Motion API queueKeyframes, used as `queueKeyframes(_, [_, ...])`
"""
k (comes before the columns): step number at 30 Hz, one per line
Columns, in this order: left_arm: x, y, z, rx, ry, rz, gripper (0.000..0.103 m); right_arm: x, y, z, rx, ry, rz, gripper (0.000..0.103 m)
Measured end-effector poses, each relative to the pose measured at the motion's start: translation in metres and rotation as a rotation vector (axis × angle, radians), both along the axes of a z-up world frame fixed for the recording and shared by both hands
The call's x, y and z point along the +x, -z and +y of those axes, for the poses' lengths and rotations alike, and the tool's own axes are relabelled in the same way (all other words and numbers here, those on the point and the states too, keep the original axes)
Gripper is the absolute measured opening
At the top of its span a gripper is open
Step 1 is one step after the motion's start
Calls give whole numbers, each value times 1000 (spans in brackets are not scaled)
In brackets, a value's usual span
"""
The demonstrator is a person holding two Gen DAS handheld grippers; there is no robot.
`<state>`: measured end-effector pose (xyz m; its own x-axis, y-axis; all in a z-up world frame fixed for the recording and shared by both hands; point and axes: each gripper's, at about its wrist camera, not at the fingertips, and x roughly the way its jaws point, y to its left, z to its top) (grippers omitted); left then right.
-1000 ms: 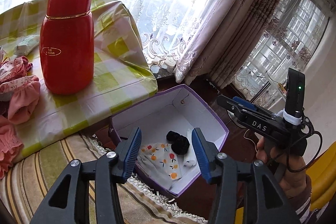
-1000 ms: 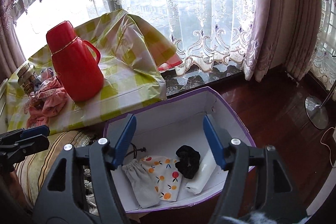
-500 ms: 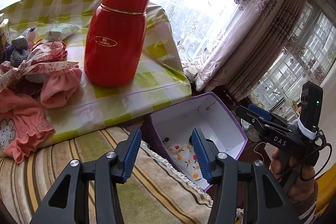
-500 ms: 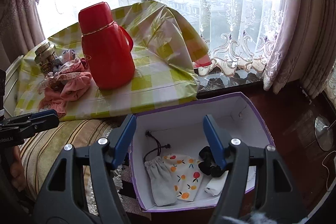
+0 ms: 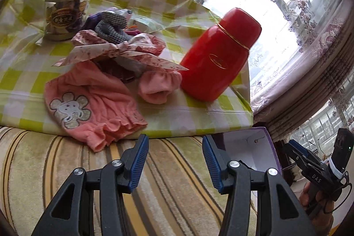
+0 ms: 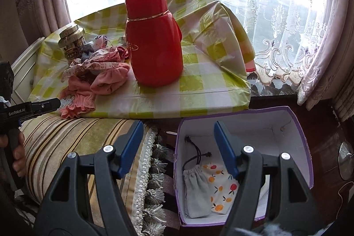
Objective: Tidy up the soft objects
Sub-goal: 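Move both open tools back toward the clothes pile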
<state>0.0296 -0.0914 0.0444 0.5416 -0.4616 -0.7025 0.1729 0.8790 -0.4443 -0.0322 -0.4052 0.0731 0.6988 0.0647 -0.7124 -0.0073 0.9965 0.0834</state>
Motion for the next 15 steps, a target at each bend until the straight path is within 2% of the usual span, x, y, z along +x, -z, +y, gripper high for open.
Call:
queueKeyframes(9, [9, 20, 78, -32, -224, 82, 52, 19, 10, 38, -1, -85, 41, 70])
queueKeyframes(15, [19, 34, 101, -21, -311, 147, 60, 33, 18, 61, -2, -139, 62, 70])
